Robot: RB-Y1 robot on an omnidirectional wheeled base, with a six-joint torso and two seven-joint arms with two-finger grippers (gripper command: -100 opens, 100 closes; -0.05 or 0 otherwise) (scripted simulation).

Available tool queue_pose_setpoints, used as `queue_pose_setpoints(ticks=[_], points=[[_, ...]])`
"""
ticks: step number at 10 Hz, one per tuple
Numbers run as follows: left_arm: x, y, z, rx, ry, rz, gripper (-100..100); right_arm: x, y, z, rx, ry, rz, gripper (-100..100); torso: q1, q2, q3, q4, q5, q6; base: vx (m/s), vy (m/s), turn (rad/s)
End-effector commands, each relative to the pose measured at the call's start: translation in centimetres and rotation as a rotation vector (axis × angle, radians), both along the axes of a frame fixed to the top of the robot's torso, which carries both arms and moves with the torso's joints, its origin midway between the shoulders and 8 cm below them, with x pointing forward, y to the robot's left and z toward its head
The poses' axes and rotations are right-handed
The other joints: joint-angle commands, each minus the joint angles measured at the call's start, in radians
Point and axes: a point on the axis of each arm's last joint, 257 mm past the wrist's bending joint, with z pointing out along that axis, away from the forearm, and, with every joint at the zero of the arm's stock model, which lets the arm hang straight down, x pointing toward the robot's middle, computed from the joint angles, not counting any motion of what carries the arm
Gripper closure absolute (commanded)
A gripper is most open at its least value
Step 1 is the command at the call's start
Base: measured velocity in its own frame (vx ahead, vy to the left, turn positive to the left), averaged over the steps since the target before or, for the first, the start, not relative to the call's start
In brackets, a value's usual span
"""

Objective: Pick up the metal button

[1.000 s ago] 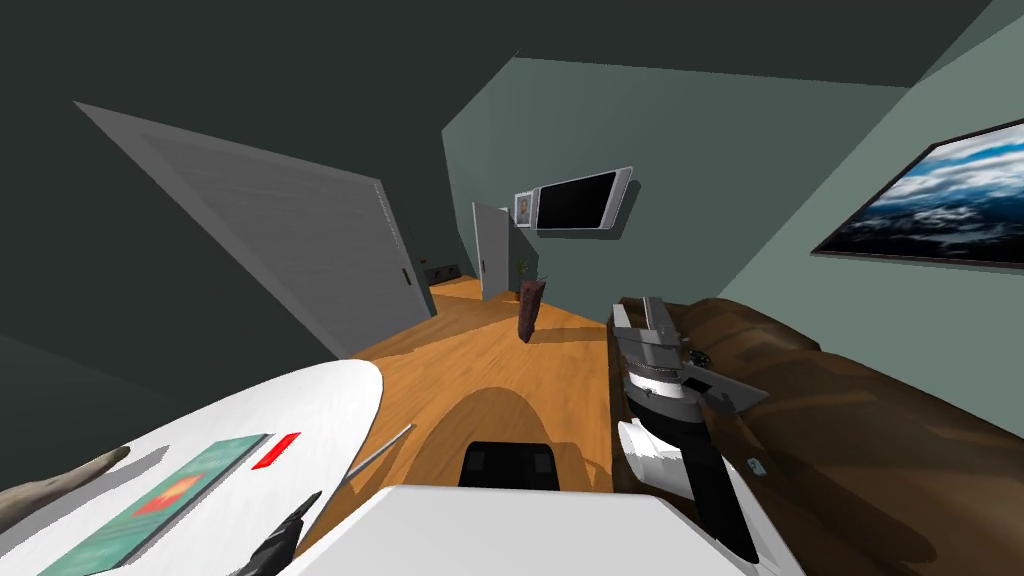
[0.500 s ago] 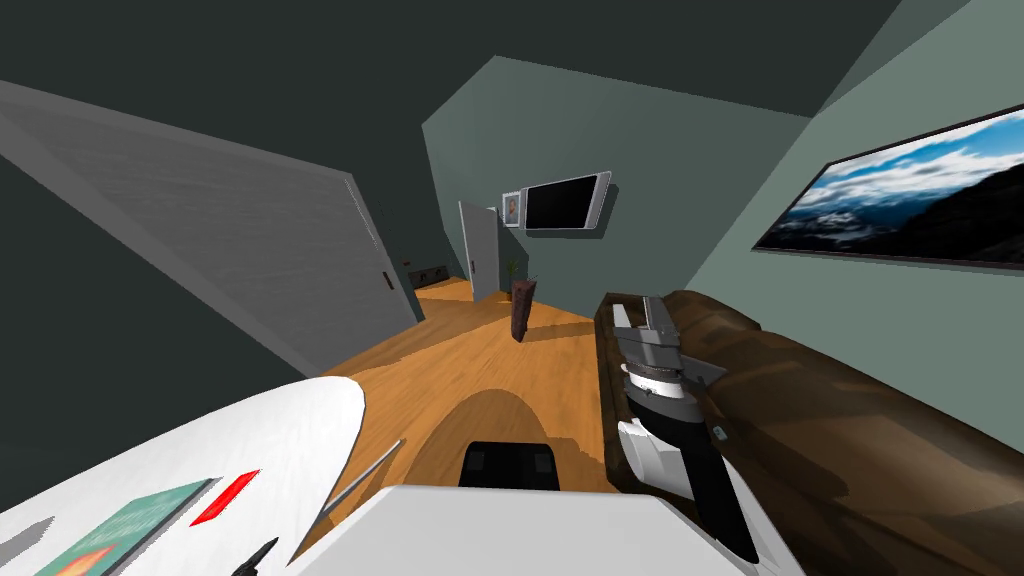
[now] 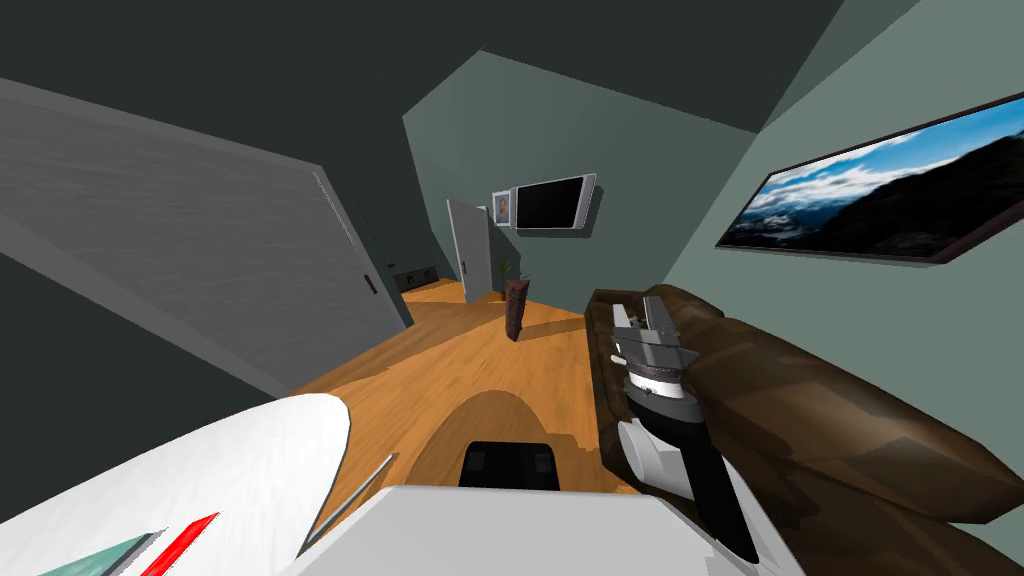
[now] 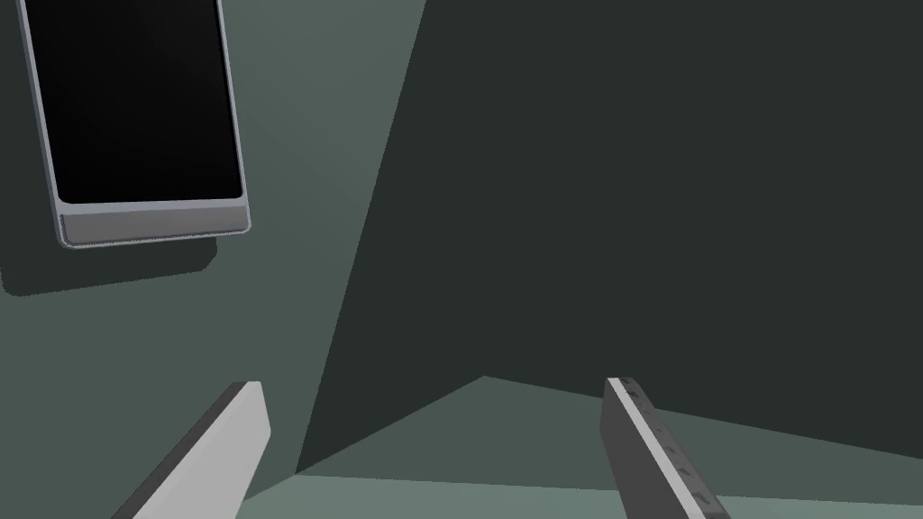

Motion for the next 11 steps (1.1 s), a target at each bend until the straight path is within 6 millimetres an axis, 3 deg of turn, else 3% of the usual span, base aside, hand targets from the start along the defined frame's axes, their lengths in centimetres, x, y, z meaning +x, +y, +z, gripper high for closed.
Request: queue_pose_setpoints(ticks=[1, 2, 3, 5, 8, 9, 10, 11], points=[[-2.5, 0.7, -0.2, -0.002, 0.045, 0.054, -100, 0.0, 0.0, 0.0, 0.0, 0.0, 0.0, 0, 0.0, 0.0, 0.0, 0.0, 0.0, 0.0, -0.028, 0.081, -0.155], [-3.8, 0.7, -0.4, -0.004, 0.069, 0.082, -100, 0.0, 0.0, 0.0, 0.0, 0.0, 0.0, 0, 0.001, 0.001, 0.0, 0.0, 0.0, 0.0, -0.041, 0.101, -0.103], [-3.8, 0.7, -0.4, -0.004, 0.069, 0.082, -100, 0.0, 0.0, 0.0, 0.0, 0.0, 0.0, 0, 0.002, 0.001, 0.001, 0.0, 0.001, 0.0, -0.019, 0.078, -0.029], [-7.1, 0.6, -0.8, -0.011, 0.124, 0.142, -100, 0.0, 0.0, 0.0, 0.0, 0.0, 0.0, 0, 0.0, 0.0, 0.0, 0.0, 0.0, 0.0, -0.045, 0.095, -0.061], [-7.1, 0.4, -0.8, -0.011, 0.125, 0.14, -100, 0.0, 0.0, 0.0, 0.0, 0.0, 0.0, 0, 0.001, 0.002, 0.001, 0.001, 0.001, -0.001, -0.05, 0.071, -0.008], [-7.2, 0.5, -0.8, -0.011, 0.124, 0.141, 0, 0.0, 0.0, 0.0, 0.0, 0.0, 0.0, 0, -0.002, 0.0, 0.0, 0.0, 0.0, -0.001, -0.004, 0.006, -0.001], [-6.3, 0.1, -1.5, -0.008, 0.124, 0.136, -100, 0.0, 0.0, 0.0, 0.0, 0.0, 0.0, 0, -0.004, -0.001, 0.0, 0.0, -0.001, -0.001, -0.012, 0.037, 0.031], [-5.9, -0.1, -1.9, -0.007, 0.124, 0.134, -100, 0.0, 0.0, 0.0, 0.0, 0.0, 0.0, 0, -0.002, -0.001, 0.0, 0.0, 0.0, -0.001, -0.013, 0.06, 0.025]])
